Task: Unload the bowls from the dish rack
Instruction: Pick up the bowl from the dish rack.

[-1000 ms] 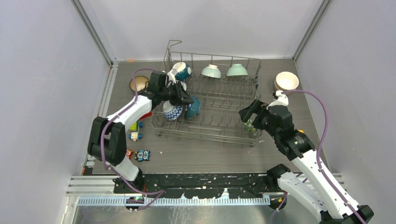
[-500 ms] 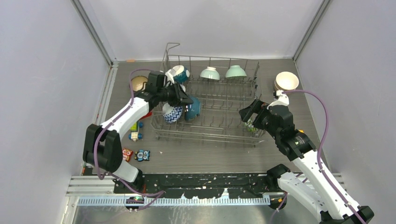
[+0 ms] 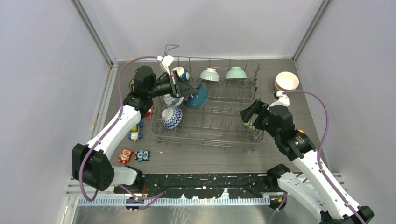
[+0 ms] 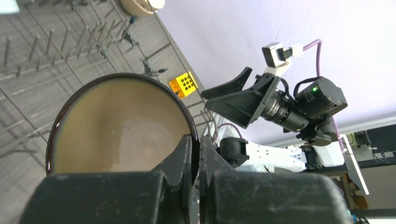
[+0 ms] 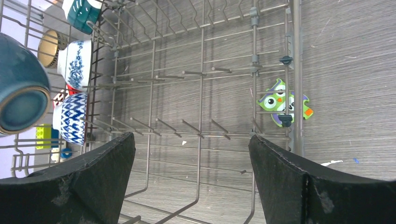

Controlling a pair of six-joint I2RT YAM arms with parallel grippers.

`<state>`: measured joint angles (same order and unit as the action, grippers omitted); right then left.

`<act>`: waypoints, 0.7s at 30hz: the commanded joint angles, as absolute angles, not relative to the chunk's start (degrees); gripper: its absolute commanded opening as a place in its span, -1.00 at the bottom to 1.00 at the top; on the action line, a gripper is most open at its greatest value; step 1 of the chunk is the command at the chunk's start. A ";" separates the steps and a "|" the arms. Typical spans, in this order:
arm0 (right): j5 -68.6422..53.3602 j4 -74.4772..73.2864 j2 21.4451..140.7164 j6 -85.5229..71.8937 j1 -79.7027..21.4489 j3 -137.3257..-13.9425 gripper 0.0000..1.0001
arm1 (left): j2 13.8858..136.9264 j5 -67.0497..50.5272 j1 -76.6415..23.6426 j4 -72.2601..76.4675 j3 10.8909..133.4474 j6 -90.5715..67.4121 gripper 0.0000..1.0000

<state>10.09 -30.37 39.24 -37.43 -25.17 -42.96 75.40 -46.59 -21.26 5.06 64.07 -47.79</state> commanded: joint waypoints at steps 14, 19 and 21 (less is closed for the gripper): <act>7.21 -30.69 36.16 -34.78 -25.31 -46.96 0.90 | 72.25 -52.77 -21.01 15.05 64.71 -52.19 -0.99; -1.33 -29.80 35.06 -32.86 -25.31 -49.98 0.90 | 71.12 -54.47 -21.01 20.53 64.46 -56.88 -1.00; -5.47 -28.86 34.82 -32.49 -25.31 -51.28 0.89 | 70.73 -55.03 -21.01 22.41 64.42 -58.70 -1.00</act>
